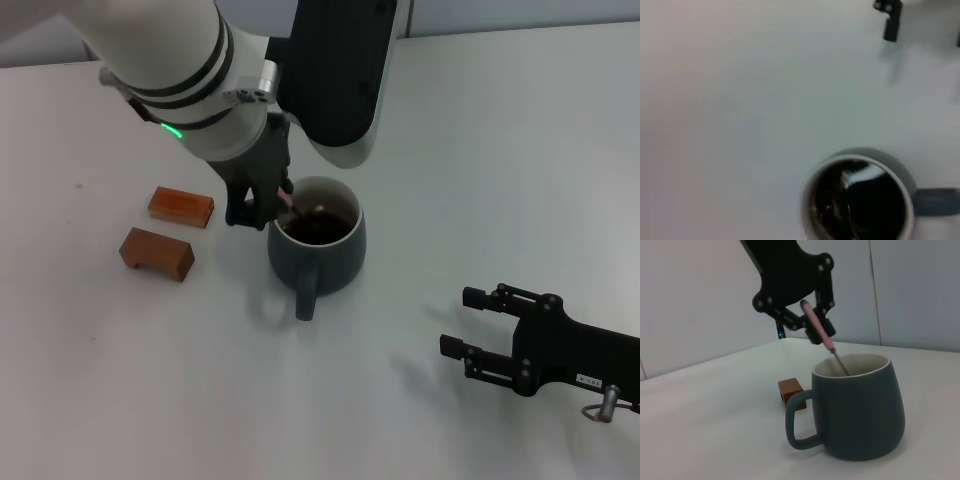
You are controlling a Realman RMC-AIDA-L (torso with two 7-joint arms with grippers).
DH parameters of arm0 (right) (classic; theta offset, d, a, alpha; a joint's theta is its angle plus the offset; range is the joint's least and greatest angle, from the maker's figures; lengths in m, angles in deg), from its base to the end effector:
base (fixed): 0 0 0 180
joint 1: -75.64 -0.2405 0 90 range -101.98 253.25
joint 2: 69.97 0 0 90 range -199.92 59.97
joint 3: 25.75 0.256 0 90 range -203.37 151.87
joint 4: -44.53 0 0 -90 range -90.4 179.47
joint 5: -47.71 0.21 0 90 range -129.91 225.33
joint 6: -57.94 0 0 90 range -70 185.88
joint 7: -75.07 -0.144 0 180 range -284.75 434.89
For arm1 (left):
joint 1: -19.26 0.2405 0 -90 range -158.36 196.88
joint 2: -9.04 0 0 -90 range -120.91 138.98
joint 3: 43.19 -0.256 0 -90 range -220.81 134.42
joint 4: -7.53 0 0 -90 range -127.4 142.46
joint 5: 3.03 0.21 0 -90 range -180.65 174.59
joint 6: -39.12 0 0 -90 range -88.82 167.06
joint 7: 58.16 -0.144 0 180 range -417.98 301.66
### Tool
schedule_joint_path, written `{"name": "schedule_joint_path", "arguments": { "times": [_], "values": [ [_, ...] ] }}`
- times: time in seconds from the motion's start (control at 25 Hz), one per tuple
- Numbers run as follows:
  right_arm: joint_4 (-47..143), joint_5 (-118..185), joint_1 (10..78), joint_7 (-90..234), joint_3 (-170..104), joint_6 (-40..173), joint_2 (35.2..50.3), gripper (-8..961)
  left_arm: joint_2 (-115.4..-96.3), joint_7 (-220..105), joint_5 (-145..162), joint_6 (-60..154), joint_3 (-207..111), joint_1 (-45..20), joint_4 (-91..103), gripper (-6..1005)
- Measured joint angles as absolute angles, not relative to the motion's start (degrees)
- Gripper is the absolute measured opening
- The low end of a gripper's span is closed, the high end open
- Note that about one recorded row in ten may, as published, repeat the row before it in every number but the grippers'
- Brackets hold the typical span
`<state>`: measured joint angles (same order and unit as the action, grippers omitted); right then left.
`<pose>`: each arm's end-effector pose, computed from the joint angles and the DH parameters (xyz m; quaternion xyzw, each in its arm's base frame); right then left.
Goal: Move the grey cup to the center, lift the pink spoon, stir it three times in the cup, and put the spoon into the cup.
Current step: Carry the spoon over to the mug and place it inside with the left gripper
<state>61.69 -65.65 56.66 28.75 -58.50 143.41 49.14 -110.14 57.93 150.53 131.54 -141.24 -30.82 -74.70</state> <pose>0.3336 0.2382 -0.0494 -0.9240 0.1985 0.2567 0.2022 -0.0691 0.3535 -0.0379 -0.9269 0.1946 0.3074 0.0919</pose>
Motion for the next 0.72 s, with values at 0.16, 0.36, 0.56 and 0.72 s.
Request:
{"name": "schedule_joint_path", "arguments": {
  "times": [0.16, 0.36, 0.56, 0.72],
  "values": [
    [61.67, -65.69, 56.65, 28.75, -58.48, 143.41, 49.12, 710, -110.14, 57.91, 149.91, 133.94, -140.60, -30.84, -75.87, 159],
    [61.67, -65.79, 56.65, 28.75, -58.39, 143.39, 49.11, 710, -110.14, 57.50, 146.99, 135.25, -140.32, -30.53, -77.61, 160],
    [61.61, -65.84, 56.70, 28.76, -58.44, 143.36, 49.11, 710, -110.14, 57.47, 145.47, 133.25, -141.17, -30.33, -77.59, 161],
    [61.58, -65.85, 56.76, 28.75, -58.50, 143.36, 49.11, 710, -110.14, 57.84, 146.23, 130.53, -141.89, -29.84, -77.17, 162]
  ]
}}
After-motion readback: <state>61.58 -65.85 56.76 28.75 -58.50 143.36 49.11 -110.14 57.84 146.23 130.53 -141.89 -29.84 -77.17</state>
